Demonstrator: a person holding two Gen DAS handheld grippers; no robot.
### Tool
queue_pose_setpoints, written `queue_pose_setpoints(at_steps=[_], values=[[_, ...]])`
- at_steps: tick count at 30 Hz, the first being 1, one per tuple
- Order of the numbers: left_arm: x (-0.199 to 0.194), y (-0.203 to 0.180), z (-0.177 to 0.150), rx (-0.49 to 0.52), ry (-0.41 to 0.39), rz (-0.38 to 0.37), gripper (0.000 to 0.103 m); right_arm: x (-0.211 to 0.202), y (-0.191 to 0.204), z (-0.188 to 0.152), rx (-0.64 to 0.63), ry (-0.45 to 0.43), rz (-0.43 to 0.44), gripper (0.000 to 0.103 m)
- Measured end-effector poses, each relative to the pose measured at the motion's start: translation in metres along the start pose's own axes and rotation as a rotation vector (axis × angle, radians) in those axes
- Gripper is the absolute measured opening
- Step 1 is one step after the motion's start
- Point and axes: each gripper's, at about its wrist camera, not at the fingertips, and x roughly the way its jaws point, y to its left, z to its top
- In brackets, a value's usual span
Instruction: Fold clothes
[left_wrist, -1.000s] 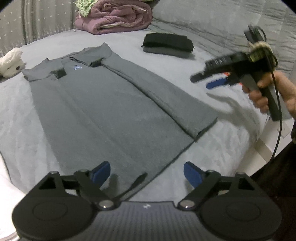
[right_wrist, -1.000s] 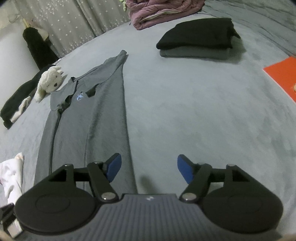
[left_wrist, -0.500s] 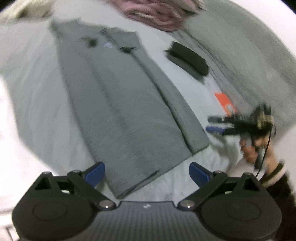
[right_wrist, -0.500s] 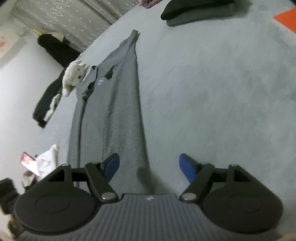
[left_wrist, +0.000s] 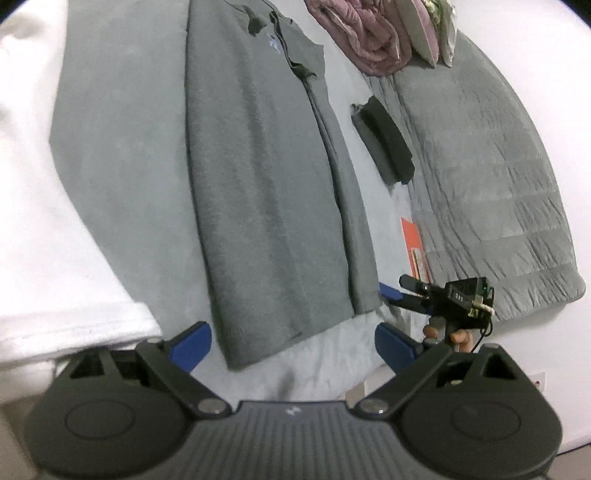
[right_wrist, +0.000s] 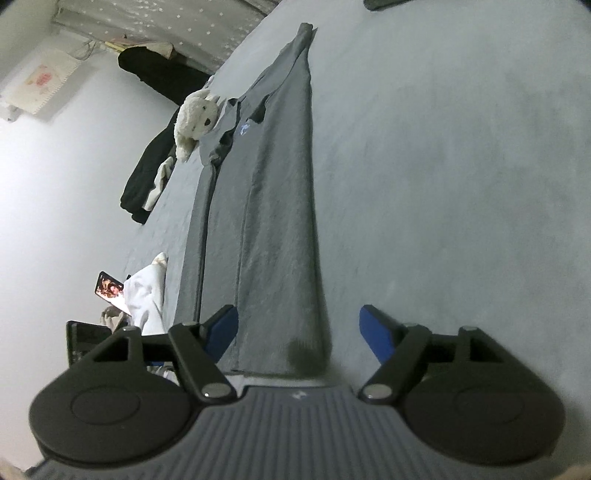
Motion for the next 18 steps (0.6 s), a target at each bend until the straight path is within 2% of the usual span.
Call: queue_pose_setpoints(at_steps=[6,9,11,12,13,14,15,16,17,18], values=[[0.001,0.0,0.001,0.009,-0.009,0.004,0.088,0.013,0.008,-0.004,-0.041,0.043,0.037,0.076],[0.0,0.003,0.003,0.002,-0.016,0.009,0.077,0.019,0.011,-0.006,-0.054,0.058,0.05,0.076],[0.004,0.004,0.003,-0.012,-0.003,0.008,0.05,0.021,0.012,-0.006,-0.058,0.065,0.055,0.075],[0.007,0.006,0.002,-0.02,0.008,0.009,0.044,0.022,0.012,-0.006,-0.059,0.067,0.056,0.074],[0.011,0.007,0.001,-0.027,0.019,0.009,0.034,0.022,0.012,-0.007,-0.061,0.071,0.058,0.071],[0.014,0.009,0.0,-0.035,0.029,0.01,0.028,0.023,0.012,-0.007,-0.06,0.075,0.058,0.063],[0.015,0.009,0.0,-0.041,0.026,0.01,0.026,0.025,0.011,-0.008,-0.053,0.083,0.053,0.056],[0.015,0.009,0.0,-0.047,0.024,0.01,0.02,0.026,0.009,-0.008,-0.044,0.091,0.048,0.037],[0.015,0.009,0.0,-0.053,0.022,0.01,0.016,0.028,0.007,-0.008,-0.029,0.098,0.044,0.023],[0.016,0.01,0.0,-0.059,0.019,0.009,0.014,0.029,0.005,-0.009,-0.018,0.1,0.046,0.02]])
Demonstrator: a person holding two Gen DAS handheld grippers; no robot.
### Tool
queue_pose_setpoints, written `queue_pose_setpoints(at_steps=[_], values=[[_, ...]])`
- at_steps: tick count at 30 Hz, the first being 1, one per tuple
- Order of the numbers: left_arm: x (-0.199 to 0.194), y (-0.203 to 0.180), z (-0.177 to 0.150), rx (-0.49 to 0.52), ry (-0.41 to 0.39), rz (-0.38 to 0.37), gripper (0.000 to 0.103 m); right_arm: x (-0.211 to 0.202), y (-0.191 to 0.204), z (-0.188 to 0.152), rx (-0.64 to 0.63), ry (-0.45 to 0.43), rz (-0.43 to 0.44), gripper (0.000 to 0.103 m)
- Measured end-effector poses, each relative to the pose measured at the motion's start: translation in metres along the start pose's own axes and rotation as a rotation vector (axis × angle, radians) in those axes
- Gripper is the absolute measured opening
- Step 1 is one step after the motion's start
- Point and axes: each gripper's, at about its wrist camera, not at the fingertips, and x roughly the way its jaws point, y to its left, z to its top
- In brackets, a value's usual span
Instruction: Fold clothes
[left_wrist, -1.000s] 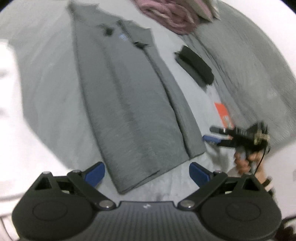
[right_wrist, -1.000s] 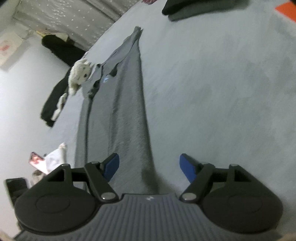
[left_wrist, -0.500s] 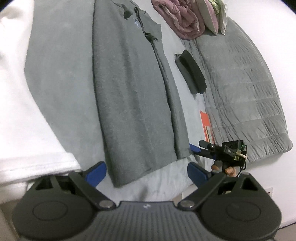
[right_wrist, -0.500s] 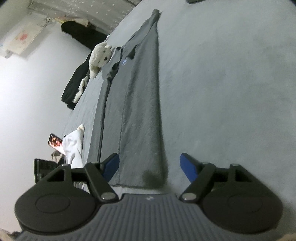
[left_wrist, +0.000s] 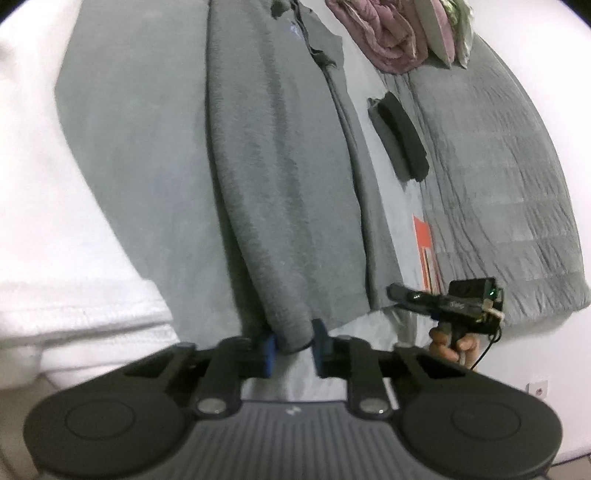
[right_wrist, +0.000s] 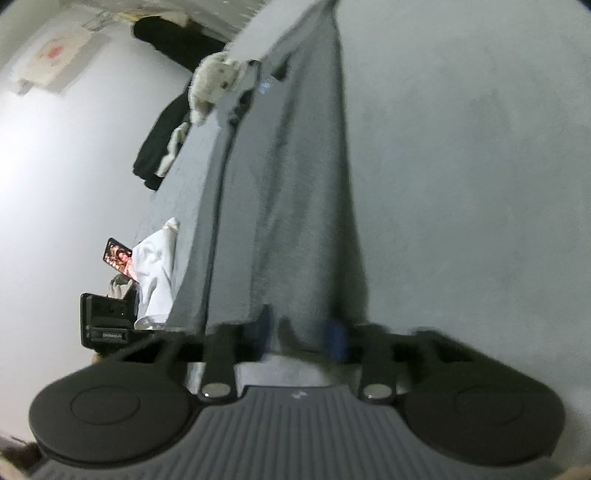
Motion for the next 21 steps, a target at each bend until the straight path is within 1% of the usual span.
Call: queue_pose_setpoints(at_steps=[2,8,10,15,21], values=[[-0.001,0.0,0.001,-0.01,-0.008,-0.016,0.01,0.0,0.0,0.001,0.0,-0.003,0.009,0.014],[-0.01,-0.005,0.003,-0.011,-0.042,-0.102,0.009,-0.007,0.01,0.006,-0.014,-0.039,0.066,0.013],[-0.014,-0.005,0.005,-0.028,-0.056,-0.134,0.009,-0.008,0.012,0.01,-0.004,-0.054,0.094,0.013],[-0.024,-0.003,0.016,-0.107,-0.107,-0.223,0.009,-0.009,0.019,0.022,0.021,-0.097,0.153,0.013],[-0.031,-0.005,0.038,-0.162,-0.202,-0.271,0.009,-0.002,0.028,0.048,0.048,-0.157,0.19,0.013]])
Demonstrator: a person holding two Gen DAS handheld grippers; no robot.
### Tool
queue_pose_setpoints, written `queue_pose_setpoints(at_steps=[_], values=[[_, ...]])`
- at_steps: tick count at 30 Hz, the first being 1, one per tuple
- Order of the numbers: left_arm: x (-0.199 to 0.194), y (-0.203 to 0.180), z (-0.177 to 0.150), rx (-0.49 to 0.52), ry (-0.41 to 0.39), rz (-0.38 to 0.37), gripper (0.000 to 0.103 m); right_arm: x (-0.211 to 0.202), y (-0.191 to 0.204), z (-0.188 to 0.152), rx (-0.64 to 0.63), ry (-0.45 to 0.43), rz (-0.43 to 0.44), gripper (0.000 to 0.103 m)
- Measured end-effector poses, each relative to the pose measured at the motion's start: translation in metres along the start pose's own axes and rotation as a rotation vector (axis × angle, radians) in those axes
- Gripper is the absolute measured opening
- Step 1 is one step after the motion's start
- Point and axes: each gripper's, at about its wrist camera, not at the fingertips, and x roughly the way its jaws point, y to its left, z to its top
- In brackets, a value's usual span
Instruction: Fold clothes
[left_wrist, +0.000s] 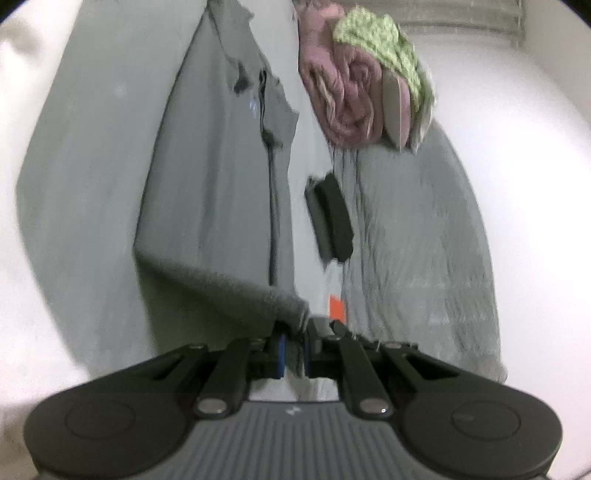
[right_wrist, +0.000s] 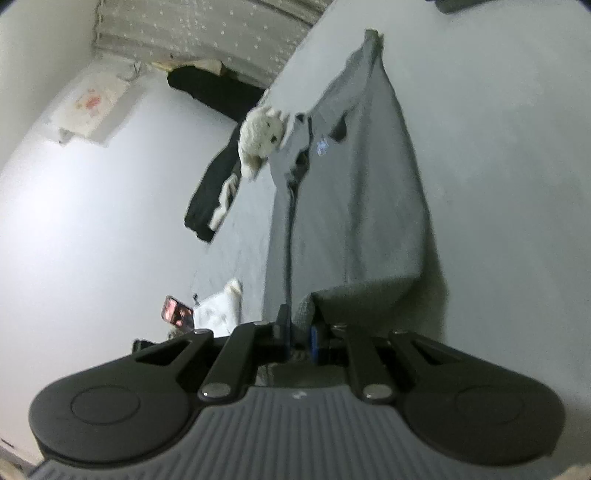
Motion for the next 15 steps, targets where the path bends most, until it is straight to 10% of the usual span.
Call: queue_pose_setpoints(at_steps=[15], values=[[0.025,0.023,0.08,-0.096,-0.194,0.066,0.006,0.059,-0.041,0.064,0.212,-0.135,-0.04,0.014]])
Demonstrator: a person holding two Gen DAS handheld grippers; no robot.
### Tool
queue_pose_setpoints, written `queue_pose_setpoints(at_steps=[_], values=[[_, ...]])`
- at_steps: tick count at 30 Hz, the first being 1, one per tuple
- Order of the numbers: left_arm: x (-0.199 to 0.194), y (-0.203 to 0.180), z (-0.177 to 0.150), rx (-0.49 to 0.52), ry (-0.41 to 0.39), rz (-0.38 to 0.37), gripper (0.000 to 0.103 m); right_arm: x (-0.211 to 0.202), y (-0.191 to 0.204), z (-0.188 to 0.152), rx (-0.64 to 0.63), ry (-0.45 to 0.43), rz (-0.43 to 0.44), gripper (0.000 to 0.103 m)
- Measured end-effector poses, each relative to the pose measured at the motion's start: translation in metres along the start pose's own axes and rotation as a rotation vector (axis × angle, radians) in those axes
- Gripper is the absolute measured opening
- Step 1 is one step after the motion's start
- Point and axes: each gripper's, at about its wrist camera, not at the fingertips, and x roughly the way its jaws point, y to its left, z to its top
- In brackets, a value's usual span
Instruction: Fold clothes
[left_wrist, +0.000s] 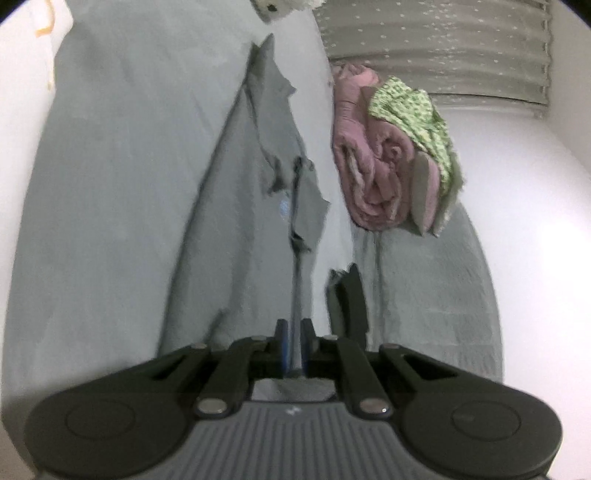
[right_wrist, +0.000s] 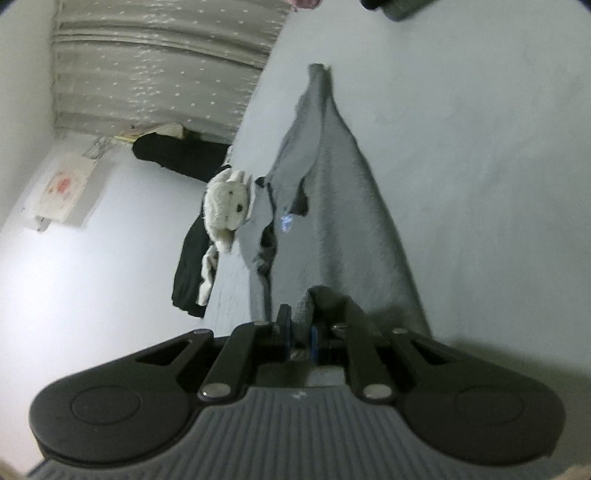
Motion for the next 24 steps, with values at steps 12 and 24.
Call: queue_pose_setpoints(at_steps=[12,24], values=[[0.014,-0.016,0.001,0.283,0.093,0.162,0.051,-0.023,-0.001,0.02,0.037,-0.075,0.025,0.057],[0.03,-0.03,-0.027,0.515,0.103,0.265,0.049,-0.01,0.02,-0.011,-0.333,-0.07,-0.199,0.051]])
